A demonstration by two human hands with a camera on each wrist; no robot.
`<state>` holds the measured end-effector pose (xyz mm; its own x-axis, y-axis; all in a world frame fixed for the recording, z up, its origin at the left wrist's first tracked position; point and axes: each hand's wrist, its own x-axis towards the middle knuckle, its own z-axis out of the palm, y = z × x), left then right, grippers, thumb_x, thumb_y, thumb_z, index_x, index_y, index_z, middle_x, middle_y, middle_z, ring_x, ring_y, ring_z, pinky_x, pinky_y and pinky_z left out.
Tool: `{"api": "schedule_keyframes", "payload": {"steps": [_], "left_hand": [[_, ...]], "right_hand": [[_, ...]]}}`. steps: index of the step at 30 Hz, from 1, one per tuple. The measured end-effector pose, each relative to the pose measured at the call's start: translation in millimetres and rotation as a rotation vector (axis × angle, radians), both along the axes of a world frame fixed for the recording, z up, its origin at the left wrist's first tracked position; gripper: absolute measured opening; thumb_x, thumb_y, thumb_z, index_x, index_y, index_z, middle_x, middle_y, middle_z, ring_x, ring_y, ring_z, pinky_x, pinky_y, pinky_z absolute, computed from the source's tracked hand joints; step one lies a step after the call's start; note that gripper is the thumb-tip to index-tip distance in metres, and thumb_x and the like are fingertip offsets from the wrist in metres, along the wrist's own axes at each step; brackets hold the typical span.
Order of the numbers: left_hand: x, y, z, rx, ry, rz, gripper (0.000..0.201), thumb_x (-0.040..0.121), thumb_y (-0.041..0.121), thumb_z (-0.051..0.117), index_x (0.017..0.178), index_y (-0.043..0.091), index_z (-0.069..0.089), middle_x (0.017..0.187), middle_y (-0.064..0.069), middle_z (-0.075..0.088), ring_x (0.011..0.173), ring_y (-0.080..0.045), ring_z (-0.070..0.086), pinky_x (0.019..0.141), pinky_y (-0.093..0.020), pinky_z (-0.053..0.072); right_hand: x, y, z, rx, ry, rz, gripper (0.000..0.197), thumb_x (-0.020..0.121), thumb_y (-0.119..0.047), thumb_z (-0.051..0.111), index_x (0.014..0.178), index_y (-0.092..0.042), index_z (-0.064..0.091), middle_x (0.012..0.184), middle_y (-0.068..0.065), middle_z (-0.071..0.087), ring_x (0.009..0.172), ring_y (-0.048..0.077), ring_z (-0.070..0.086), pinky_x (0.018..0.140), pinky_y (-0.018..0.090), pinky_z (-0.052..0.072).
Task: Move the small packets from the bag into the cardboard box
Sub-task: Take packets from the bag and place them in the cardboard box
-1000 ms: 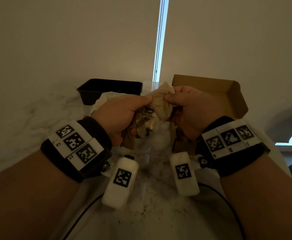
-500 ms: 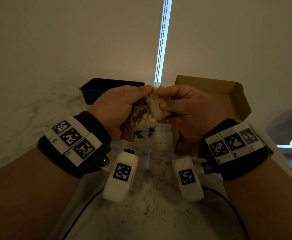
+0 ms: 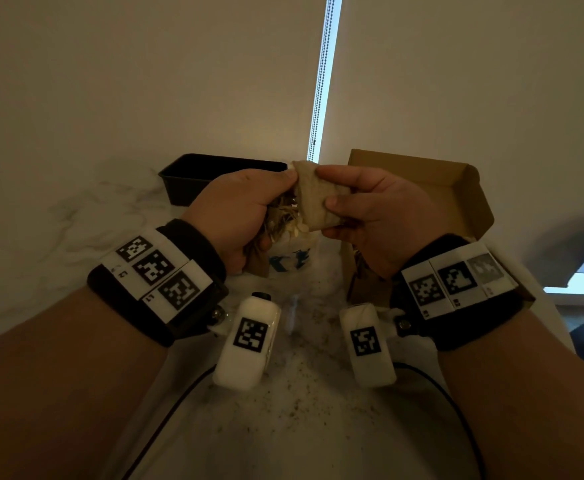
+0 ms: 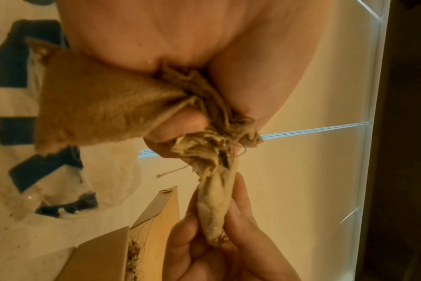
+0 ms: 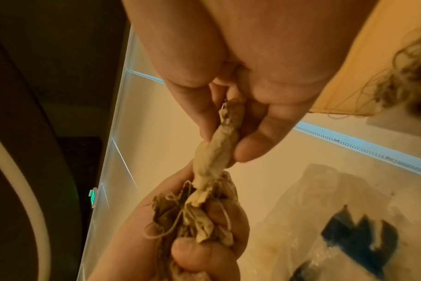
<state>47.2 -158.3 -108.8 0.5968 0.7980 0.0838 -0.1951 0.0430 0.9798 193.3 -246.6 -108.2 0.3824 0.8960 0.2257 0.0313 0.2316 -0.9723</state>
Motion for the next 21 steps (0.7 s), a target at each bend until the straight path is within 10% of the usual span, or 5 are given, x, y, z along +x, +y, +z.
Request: {"api": "schedule_keyframes", "payload": {"steps": [14, 21], "left_hand": [[11, -27, -7, -0.065, 0.024, -0.092, 0.024, 0.096, 0.036, 0.063, 0.091, 0.015, 0.073, 0.072, -0.002, 0.068, 0.053, -0.013, 0.058, 0.037, -0.017, 0.040], [19, -39, -14, -0.141, 0.048, -0.162, 0.029, 0.094, 0.044, 0.062, 0.092, 0.017, 0.073, 0.070, -0.001, 0.065, 0.053, -0.012, 0.051, 0.035, -0.016, 0.037]], "right_hand": [[43, -81, 27, 0.010, 0.049, -0.248, 0.030, 0.089, 0.009, 0.053, 0.109, -0.007, 0.068, 0.101, 0.014, 0.068, 0.073, 0.022, 0.071, 0.058, 0.029, 0.057], [97, -123, 11, -0.297, -0.074, -0.450, 0.025, 0.089, 0.006, 0.057, 0.098, -0.014, 0.070, 0.114, 0.017, 0.065, 0.093, 0.029, 0.069, 0.075, 0.037, 0.059]]}}
